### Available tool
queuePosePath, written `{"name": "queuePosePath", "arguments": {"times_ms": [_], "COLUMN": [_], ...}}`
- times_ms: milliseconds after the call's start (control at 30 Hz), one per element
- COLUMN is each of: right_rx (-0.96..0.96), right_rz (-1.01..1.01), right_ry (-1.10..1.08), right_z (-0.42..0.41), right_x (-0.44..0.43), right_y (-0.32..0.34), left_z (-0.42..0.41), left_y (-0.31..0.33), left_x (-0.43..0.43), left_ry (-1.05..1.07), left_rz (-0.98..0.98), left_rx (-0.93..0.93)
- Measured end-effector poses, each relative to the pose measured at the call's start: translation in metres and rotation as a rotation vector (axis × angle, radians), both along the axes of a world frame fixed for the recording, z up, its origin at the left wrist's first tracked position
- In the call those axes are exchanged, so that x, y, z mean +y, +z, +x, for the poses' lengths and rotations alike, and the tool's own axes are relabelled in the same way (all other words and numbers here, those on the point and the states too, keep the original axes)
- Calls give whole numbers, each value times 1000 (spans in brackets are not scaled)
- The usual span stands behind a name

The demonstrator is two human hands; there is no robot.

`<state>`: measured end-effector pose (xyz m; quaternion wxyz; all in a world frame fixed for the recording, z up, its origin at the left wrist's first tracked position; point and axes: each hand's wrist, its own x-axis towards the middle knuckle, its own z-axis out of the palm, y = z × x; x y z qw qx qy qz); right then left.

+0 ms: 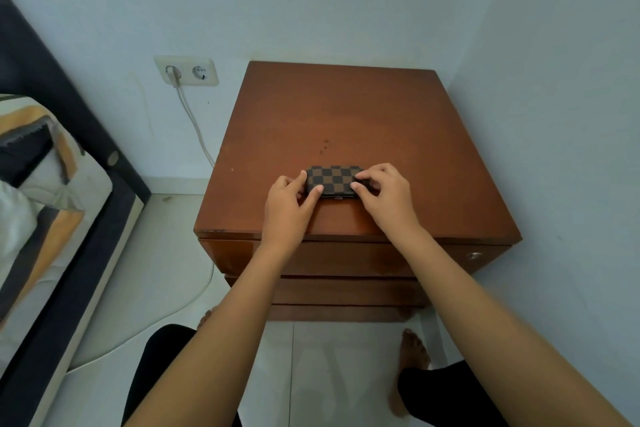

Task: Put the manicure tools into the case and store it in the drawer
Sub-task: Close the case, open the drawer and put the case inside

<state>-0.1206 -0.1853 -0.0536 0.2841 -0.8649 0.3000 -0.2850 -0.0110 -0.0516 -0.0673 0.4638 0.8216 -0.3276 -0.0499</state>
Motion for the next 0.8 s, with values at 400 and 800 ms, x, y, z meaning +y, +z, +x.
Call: {"name": "queuePosePath", "arguments": {"times_ms": [400,800], "right_rx": [-65,-202], "right_rz": [55,454], "right_ry": [-226,-716], "right_z": [-66,-181], "right_x": [-6,-38], "right_y": [4,-43], "left_z": [3,-11], "left_y": [10,-33], "left_x": [58,114], "left_ry": [124,510], "left_rz": [-47,-217], "left_rx": [-41,316]}}
